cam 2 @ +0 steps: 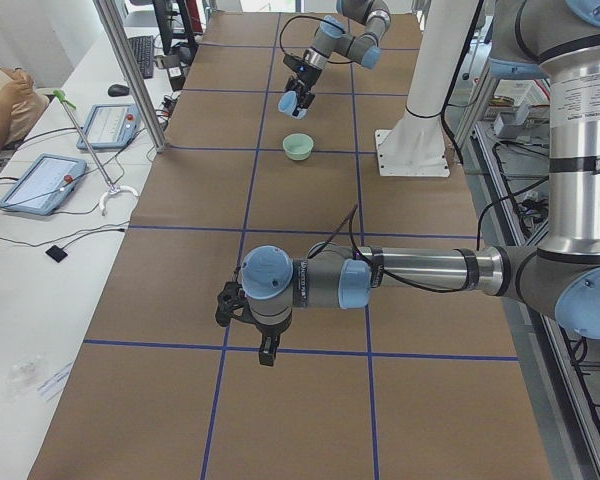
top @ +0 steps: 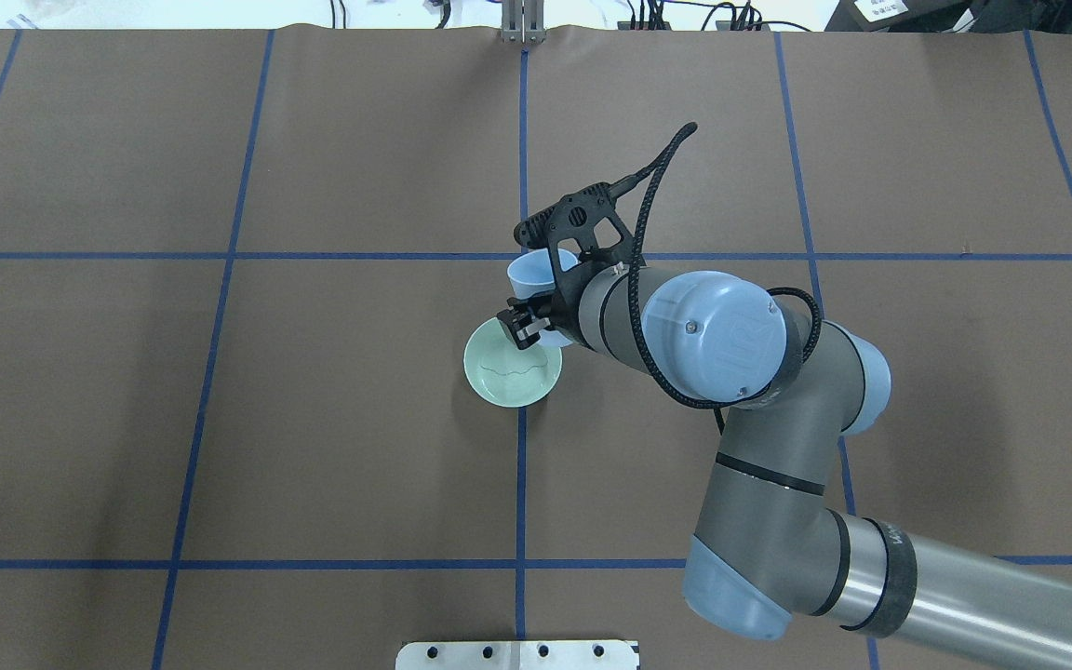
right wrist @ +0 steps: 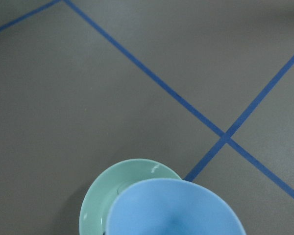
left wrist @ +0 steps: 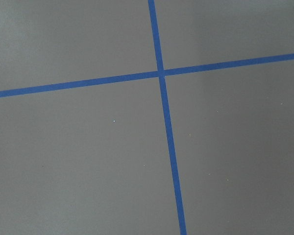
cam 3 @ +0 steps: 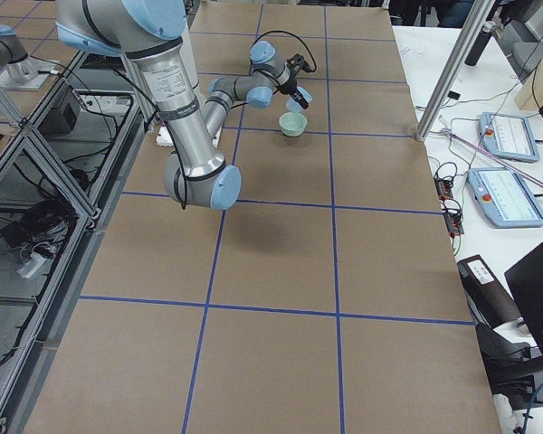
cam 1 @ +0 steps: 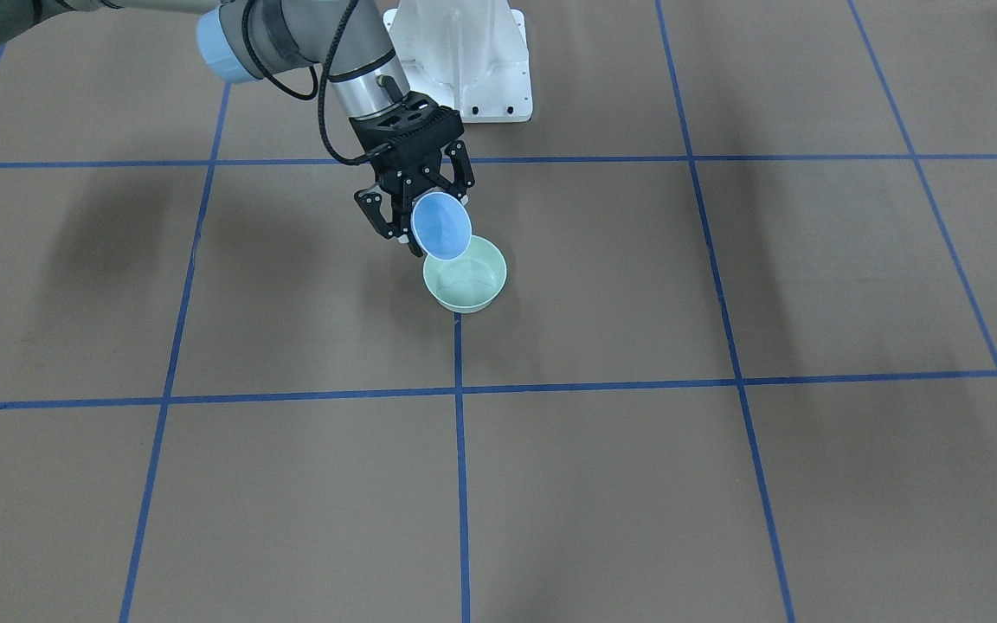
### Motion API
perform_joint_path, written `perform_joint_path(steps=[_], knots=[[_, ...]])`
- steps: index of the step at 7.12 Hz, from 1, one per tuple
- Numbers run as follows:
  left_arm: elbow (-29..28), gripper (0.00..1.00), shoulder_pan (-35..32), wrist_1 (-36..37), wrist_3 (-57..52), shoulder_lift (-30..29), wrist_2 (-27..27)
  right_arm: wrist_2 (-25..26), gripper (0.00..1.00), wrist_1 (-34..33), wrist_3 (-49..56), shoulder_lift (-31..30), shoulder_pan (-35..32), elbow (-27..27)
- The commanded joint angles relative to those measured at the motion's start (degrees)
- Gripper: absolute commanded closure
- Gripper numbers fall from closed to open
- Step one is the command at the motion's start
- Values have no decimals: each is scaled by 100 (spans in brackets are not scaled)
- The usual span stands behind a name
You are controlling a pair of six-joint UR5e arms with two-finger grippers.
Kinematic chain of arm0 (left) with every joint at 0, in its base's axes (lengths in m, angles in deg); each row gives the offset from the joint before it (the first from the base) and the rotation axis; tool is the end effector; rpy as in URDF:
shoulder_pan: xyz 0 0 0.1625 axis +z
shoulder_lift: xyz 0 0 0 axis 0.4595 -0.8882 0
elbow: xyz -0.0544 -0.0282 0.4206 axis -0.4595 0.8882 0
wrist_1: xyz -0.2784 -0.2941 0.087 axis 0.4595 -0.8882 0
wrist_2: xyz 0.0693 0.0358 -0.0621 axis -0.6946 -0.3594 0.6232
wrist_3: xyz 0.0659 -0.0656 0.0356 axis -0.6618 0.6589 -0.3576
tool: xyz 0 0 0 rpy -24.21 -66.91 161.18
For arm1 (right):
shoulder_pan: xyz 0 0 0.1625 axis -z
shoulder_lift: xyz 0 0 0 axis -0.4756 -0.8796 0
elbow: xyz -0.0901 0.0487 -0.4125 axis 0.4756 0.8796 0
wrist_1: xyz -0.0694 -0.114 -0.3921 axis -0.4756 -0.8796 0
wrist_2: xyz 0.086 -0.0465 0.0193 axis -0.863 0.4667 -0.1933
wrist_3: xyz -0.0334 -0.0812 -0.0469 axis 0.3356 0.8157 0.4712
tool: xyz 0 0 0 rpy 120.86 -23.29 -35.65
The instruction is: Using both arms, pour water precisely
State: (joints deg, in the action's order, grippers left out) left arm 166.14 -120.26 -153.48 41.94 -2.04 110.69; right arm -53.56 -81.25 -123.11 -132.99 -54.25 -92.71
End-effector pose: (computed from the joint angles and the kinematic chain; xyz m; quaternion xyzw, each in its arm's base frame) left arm -0.0820 -0.4422 0.6446 0.0468 0.4033 0.0560 0.9122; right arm -0.4920 -0.4014 0.1649 0.3673 -0.4387 -0.0834 0.8159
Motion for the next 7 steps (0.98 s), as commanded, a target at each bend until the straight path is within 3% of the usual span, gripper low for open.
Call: perform_joint_path(steps=[1, 2, 3, 5, 7], knots=[[22, 0, 0, 0, 0, -1, 9, 876, 100, 20, -1229, -159, -139, -78], [39, 0, 0, 0, 0, -1, 9, 1044, 100, 20, -1320, -265, -253, -86], [83, 0, 0, 0, 8, -1, 9, 1611, 100, 212, -1765, -501, -236, -69], [92, 0, 0, 9, 17, -18, 9, 2507, 100, 792, -2145, -1299, -236, -25], [145, 0, 0, 17, 26, -27, 9, 3055, 100, 1046, -2383, -2064, -236, 9]])
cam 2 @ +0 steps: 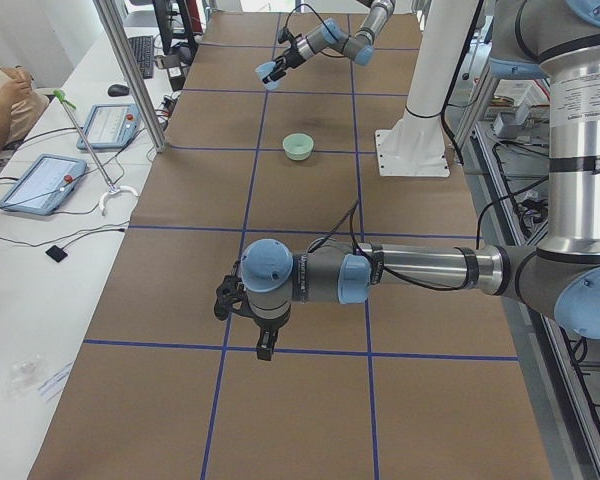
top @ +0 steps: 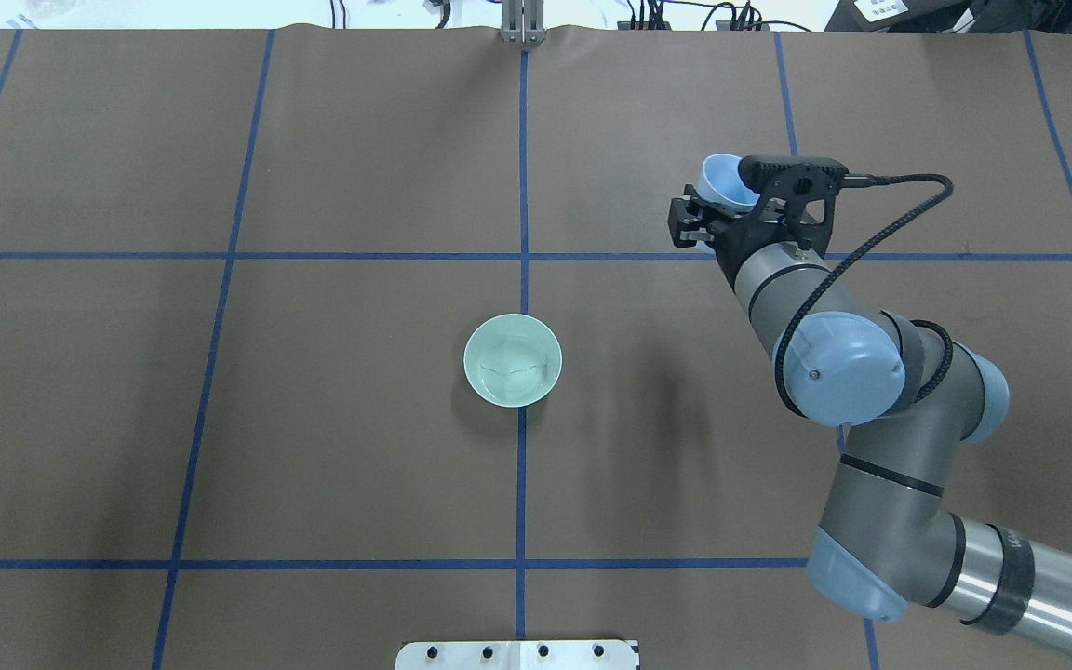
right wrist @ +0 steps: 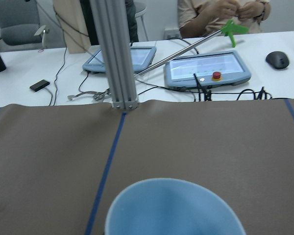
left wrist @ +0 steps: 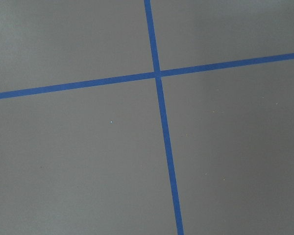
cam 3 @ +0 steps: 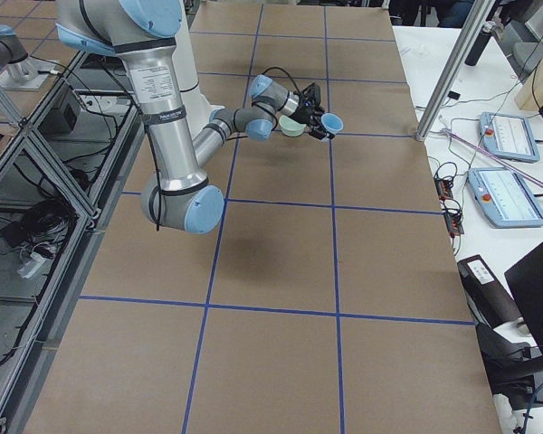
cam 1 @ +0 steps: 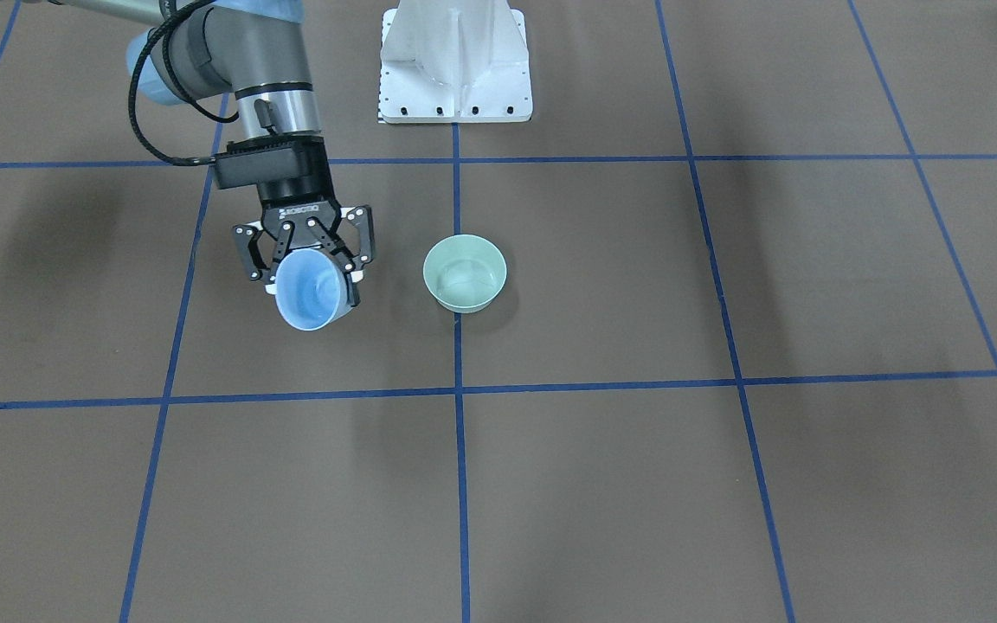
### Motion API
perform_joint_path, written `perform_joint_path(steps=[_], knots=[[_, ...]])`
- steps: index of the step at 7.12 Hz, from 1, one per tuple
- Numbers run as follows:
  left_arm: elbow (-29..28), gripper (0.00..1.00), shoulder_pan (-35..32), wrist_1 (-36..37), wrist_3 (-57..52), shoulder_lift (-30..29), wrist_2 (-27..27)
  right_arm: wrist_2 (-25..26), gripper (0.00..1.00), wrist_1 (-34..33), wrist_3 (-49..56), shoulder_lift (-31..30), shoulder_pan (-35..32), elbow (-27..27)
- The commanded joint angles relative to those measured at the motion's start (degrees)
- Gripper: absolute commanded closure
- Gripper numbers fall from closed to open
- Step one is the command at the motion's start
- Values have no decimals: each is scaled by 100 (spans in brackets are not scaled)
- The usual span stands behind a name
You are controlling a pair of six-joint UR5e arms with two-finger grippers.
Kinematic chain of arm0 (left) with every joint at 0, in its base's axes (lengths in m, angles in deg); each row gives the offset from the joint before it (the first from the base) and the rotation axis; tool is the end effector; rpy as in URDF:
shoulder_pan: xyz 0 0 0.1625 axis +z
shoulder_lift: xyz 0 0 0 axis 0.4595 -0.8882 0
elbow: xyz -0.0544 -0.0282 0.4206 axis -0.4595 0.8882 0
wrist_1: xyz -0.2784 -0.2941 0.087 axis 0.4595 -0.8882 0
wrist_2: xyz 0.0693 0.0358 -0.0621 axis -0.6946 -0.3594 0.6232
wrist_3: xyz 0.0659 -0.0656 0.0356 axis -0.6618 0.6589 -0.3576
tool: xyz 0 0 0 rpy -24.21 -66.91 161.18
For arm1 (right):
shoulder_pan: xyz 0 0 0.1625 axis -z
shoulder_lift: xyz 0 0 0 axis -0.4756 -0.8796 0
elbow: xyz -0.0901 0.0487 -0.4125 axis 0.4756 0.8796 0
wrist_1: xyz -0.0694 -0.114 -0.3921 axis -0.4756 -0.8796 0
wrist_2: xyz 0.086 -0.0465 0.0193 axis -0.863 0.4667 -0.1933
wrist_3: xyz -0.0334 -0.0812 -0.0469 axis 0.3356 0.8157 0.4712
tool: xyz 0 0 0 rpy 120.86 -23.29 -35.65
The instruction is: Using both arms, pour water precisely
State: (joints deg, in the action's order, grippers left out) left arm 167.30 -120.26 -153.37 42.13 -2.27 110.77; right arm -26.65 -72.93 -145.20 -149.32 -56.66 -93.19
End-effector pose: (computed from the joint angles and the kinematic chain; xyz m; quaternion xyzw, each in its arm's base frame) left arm -0.0821 -0.4451 0.6329 0.0563 0.4029 0.0590 0.9116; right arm -0.4128 -0.4375 0.3069 0.4365 -0.3418 0.2063 0.8063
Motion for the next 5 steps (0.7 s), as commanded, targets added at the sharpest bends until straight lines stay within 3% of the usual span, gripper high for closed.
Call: perform_joint_path(steps=[1, 3, 5], knots=[[28, 0, 17, 6, 7, -13, 9, 541, 100, 513, -229, -870, 4, 110], [20, 0, 18, 6, 7, -13, 123, 1023, 100, 1468, -369, -1627, 57, 450], [20, 0, 18, 6, 7, -48, 123, 1403, 100, 3048, -300, -1700, 92, 1949]])
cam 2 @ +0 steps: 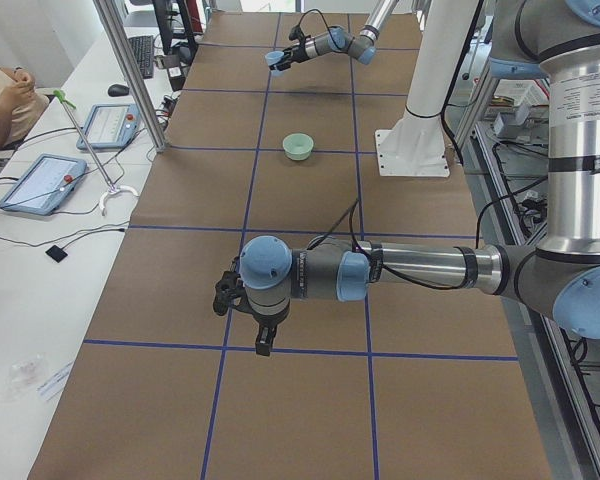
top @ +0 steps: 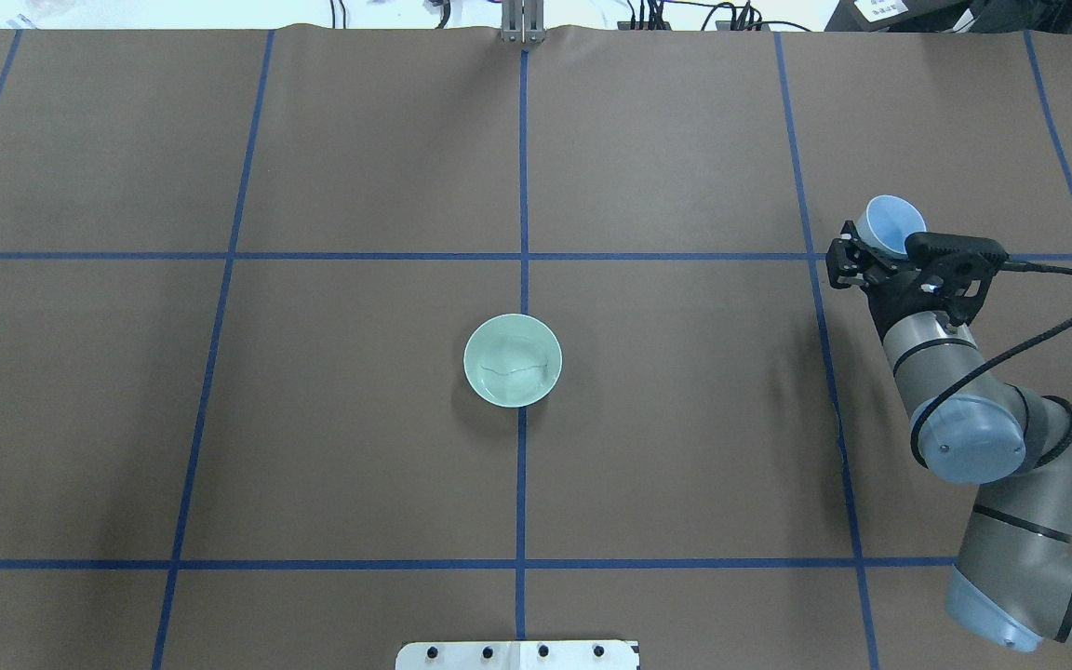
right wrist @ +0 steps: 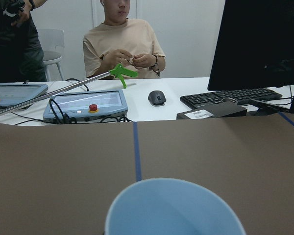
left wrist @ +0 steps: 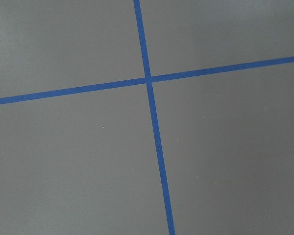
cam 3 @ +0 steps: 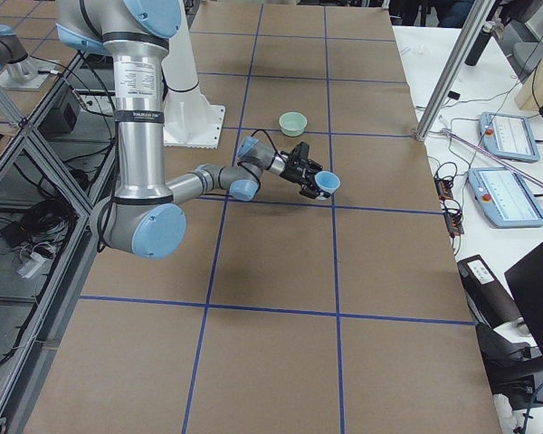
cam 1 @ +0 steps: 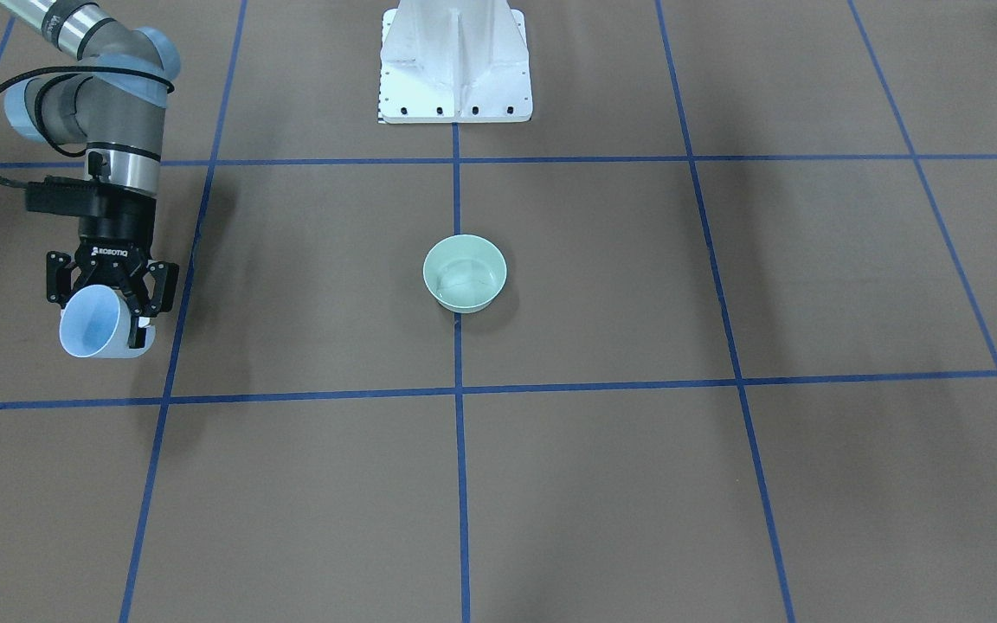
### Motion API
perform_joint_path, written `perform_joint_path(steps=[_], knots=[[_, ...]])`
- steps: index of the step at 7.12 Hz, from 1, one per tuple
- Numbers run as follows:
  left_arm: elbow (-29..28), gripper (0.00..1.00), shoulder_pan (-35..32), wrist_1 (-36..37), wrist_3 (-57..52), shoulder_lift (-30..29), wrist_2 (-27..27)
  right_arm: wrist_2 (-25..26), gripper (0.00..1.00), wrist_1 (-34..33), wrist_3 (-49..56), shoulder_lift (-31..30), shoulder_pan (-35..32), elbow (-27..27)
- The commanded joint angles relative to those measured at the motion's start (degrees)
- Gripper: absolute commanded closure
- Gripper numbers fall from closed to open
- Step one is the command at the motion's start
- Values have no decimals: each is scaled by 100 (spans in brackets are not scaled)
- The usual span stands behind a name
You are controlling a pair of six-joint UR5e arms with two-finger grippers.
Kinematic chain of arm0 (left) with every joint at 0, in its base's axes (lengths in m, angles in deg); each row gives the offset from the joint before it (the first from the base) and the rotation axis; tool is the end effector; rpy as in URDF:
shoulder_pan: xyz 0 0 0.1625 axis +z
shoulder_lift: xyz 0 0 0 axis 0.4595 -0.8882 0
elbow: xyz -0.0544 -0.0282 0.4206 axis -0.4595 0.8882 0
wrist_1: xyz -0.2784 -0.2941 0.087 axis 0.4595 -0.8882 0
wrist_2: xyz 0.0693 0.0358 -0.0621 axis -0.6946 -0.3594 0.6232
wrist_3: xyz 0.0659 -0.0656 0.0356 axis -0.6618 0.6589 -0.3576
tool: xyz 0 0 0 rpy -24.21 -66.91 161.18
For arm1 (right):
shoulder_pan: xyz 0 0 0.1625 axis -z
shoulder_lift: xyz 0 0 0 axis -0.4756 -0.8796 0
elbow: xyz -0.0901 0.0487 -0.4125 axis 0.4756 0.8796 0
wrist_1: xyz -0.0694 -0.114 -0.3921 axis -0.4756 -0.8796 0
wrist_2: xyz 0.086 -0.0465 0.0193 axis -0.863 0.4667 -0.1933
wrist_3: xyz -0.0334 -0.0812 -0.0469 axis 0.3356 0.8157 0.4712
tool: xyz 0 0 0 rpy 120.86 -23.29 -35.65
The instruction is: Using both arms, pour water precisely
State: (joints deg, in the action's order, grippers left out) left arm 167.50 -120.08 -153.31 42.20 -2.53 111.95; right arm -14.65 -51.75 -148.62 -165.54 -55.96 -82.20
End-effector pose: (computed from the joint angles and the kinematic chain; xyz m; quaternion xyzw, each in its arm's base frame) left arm -0.0794 -0.4476 0.6277 0.0595 0.4120 0.0612 0.9072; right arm -0.3537 -0.4166 0.5043 0.4879 -0.2650 0.2571 0.7910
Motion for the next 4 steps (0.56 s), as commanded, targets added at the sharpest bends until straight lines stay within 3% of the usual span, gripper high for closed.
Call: perform_joint_path(steps=[1, 2, 3, 4], knots=[[-9, 0, 0, 0, 9, -31, 6, 231, 100, 1504, 104, -130, 22, 1302], [-9, 0, 0, 9, 9, -40, 6, 231, 100, 1666, 244, -244, 22, 1367], [-9, 0, 0, 0, 9, -48, 6, 231, 87, 1668, 280, -279, 22, 1368], [-9, 0, 0, 0, 9, -48, 6, 240, 27, 1668, 289, -280, 22, 1376]])
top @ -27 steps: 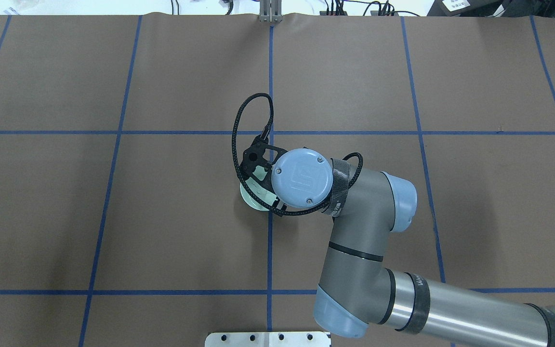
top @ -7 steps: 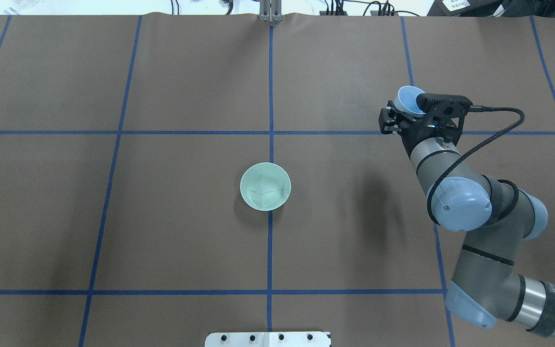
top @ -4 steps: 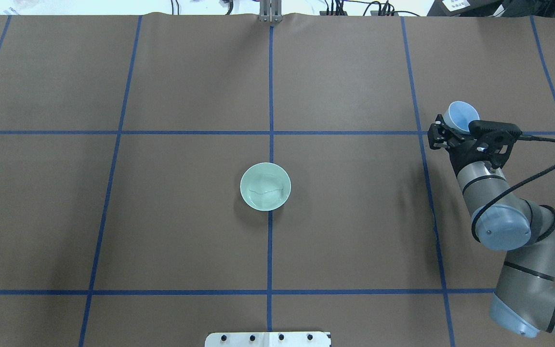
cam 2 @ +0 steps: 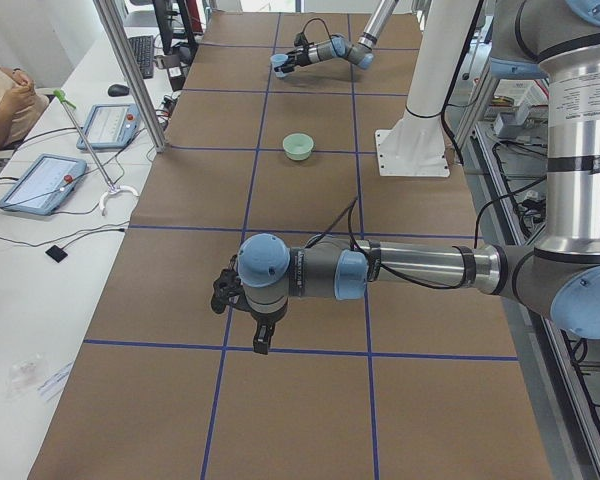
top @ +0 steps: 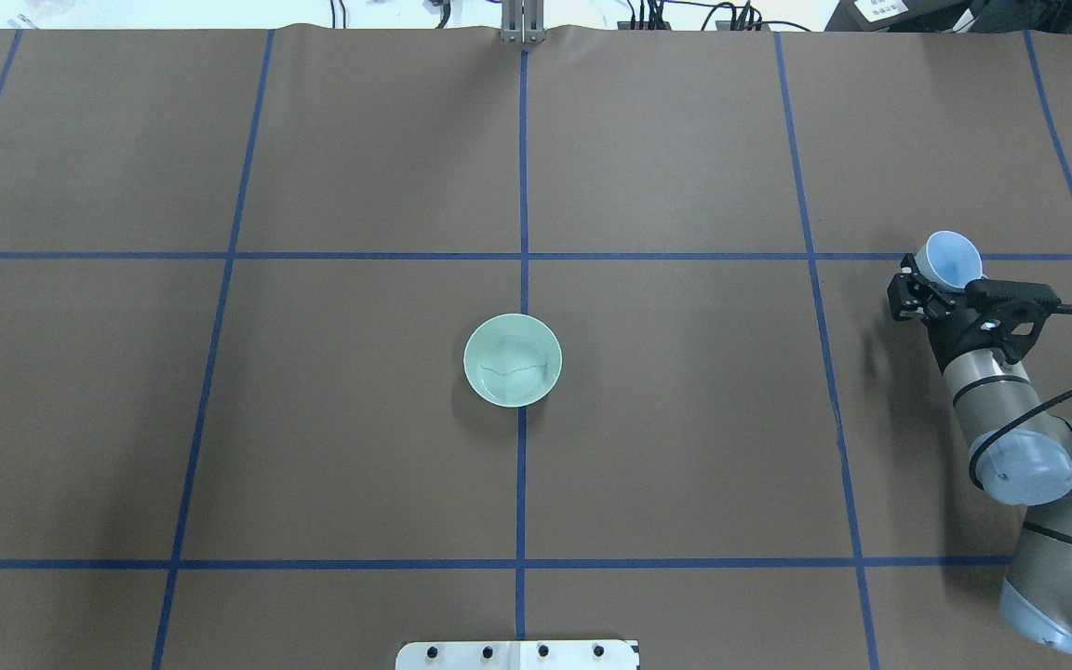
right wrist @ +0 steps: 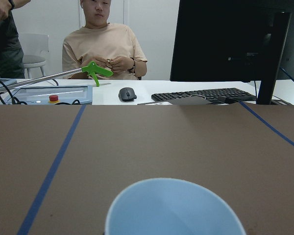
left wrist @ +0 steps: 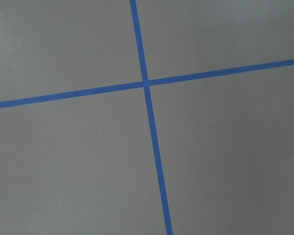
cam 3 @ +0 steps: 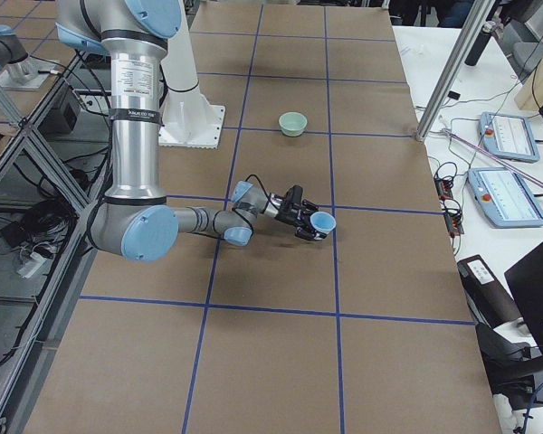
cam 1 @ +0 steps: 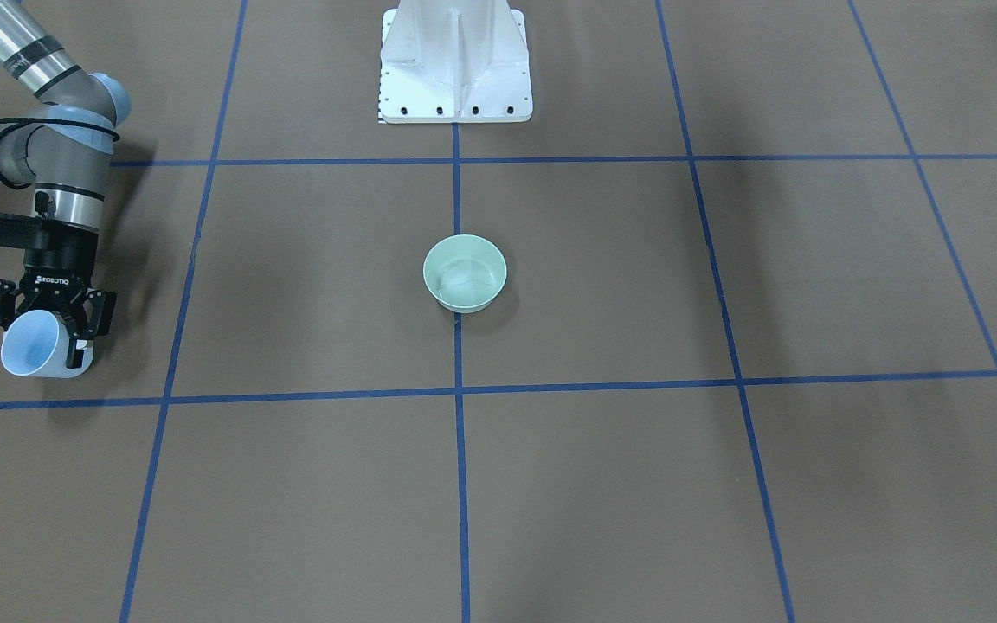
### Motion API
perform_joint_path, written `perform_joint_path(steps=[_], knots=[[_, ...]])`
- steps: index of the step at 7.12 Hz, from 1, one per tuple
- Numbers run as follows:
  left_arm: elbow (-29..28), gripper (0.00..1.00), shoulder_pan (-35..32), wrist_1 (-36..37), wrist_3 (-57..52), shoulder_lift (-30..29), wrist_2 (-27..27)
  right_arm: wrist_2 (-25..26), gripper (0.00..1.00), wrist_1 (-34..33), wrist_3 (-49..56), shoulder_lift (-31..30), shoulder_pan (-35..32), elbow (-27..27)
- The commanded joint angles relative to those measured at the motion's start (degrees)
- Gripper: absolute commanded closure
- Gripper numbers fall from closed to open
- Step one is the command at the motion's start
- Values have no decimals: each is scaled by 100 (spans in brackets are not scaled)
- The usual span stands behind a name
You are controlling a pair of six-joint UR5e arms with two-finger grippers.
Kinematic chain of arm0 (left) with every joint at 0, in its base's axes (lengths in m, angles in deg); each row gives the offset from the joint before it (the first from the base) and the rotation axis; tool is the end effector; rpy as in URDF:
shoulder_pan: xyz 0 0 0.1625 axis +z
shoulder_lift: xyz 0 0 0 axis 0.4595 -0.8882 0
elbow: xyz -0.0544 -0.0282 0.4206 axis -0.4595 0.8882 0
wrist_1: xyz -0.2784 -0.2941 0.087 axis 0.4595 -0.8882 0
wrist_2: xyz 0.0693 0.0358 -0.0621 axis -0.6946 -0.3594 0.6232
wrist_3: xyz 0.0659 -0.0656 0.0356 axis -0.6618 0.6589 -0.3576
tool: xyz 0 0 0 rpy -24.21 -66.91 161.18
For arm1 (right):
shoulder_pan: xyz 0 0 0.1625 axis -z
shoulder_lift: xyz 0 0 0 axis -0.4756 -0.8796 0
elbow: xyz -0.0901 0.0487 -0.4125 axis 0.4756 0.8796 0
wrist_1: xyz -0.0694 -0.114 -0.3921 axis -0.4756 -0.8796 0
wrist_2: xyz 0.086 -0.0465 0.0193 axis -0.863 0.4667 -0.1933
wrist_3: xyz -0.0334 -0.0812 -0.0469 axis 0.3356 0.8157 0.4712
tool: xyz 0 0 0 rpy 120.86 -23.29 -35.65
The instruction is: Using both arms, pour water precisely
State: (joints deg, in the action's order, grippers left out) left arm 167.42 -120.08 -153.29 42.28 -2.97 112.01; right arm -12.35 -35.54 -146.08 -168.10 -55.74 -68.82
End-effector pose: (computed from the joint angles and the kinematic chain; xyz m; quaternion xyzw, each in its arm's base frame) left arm -0.0795 -0.4511 0.6249 0.0620 0.4122 0.0618 0.9069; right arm -0.3310 -0.4057 0.6105 0.5068 -0.2470 0.2469 0.7881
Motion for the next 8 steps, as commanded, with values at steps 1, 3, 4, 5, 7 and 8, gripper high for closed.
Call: perform_joint_path(steps=[1, 3, 4, 5, 7, 8], knots=[[0, 0, 0, -2, 0, 4, 0, 36, 1, 46, 35, -33, 1, 47], [-9, 0, 0, -2, 0, 4, 0, 123, 0, 46, 26, -34, 1, 47], [-9, 0, 0, 7, 0, 4, 0, 159, 0, 46, 35, -25, 9, 21], [-9, 0, 0, 7, 0, 4, 0, 246, 0, 46, 104, -25, 1, -32], [-9, 0, 0, 16, 0, 4, 0, 466, 0, 46, 219, -42, -8, -285], [-9, 0, 0, 16, 0, 4, 0, 545, 0, 46, 454, -51, -8, -435]])
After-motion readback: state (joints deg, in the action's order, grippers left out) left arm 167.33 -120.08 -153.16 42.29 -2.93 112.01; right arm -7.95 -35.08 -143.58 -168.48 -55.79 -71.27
